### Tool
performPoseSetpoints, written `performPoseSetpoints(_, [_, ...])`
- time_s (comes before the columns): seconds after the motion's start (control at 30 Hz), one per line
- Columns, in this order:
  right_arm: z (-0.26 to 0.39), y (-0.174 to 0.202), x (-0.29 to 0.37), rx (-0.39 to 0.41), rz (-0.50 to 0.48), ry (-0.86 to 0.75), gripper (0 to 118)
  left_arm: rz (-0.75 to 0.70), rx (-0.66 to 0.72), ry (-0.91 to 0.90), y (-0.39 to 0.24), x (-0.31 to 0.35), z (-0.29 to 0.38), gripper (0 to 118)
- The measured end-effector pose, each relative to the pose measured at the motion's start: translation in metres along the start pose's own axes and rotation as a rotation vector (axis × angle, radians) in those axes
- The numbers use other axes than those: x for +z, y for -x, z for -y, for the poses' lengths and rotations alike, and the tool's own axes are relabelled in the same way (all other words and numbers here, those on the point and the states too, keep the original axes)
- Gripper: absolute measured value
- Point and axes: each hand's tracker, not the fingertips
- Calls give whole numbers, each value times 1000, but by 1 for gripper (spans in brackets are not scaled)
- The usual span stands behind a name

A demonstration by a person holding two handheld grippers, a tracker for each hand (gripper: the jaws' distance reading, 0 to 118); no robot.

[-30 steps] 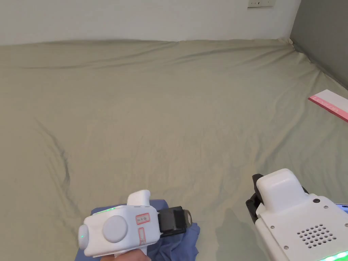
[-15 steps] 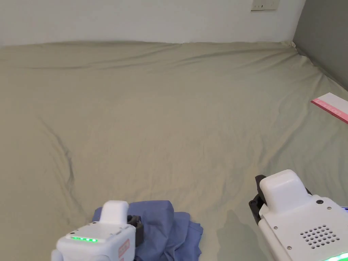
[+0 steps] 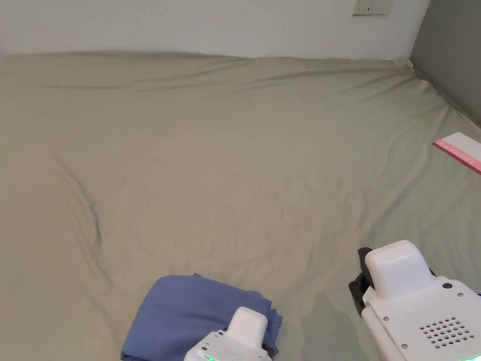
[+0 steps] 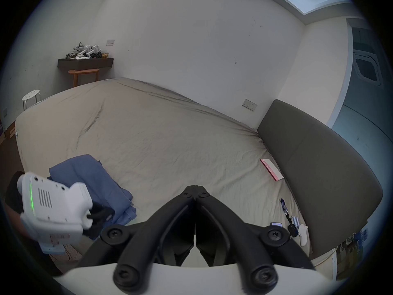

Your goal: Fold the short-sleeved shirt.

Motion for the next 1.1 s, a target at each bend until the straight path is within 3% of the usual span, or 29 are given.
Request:
performPoseSetpoints(0.23, [-6,9,-9,-7,-31,-5,2,246,54,-41,2,35,3,0])
performPoseSetpoints(0.37, [-14,19,-18,-34,-92,-17,2,179,138,-161,48,75,-6,0])
performPoseSetpoints(0.57, [-15,53,-52,-99,-327,38,2,-54,253,-260,145,114,-6,0])
performPoseSetpoints(0.7, [4,93,-87,-53,-484,174,2,-111,330,-232,193,119,3,0])
performPoseSetpoints(0.87, [48,140,-132,13,-615,442,2,-57,359,-163,221,108,12,0])
performPoseSetpoints(0.93, [66,152,-141,82,-587,502,2,7,408,-124,227,100,13,0])
performPoseSetpoints(1.0, [66,143,-137,29,-597,431,2,83,443,-78,236,90,12,0])
performPoseSetpoints(1.07, [62,134,-144,-46,-628,477,2,149,473,-26,244,80,11,21])
performPoseSetpoints(1.1, [64,132,-148,-59,-641,483,2,201,496,6,250,72,9,50])
